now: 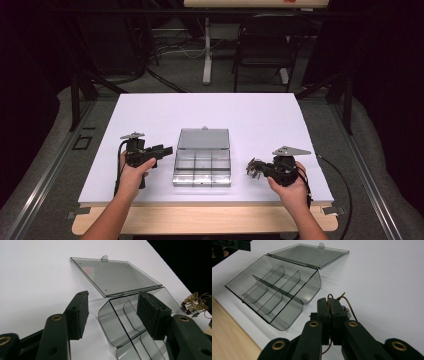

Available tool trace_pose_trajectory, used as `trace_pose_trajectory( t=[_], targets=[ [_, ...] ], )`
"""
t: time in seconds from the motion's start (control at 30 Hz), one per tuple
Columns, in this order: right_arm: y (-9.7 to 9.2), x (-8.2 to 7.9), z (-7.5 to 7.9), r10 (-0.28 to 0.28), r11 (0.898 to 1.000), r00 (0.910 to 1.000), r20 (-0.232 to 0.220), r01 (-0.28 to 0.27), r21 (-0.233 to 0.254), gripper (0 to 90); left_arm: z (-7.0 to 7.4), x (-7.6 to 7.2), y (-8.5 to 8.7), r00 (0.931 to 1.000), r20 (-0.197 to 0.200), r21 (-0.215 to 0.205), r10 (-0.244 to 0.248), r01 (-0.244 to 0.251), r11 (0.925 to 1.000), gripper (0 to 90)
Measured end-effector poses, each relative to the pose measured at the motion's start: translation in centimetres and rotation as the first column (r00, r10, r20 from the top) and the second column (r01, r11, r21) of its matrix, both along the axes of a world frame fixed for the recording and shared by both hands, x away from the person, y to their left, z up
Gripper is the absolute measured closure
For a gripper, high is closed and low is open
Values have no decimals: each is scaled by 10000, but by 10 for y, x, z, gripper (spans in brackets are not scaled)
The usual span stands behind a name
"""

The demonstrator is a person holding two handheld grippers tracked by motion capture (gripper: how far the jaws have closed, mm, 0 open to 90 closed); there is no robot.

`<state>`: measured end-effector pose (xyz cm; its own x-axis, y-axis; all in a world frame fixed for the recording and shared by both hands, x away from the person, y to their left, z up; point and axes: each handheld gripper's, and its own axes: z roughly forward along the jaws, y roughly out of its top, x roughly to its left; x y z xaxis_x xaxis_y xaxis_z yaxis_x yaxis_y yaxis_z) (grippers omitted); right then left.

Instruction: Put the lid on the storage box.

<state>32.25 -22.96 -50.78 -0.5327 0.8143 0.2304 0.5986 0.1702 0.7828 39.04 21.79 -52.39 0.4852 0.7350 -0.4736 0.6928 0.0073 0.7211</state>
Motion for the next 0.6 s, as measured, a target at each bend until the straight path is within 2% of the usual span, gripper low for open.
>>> trace_pose_trajectory(
  t=[0.6],
  targets=[
    [14,7,13,237,9997,9993,292,-239,36,888,0,0,1,10000,-26,-26,45,-45,10000,431]
  ],
)
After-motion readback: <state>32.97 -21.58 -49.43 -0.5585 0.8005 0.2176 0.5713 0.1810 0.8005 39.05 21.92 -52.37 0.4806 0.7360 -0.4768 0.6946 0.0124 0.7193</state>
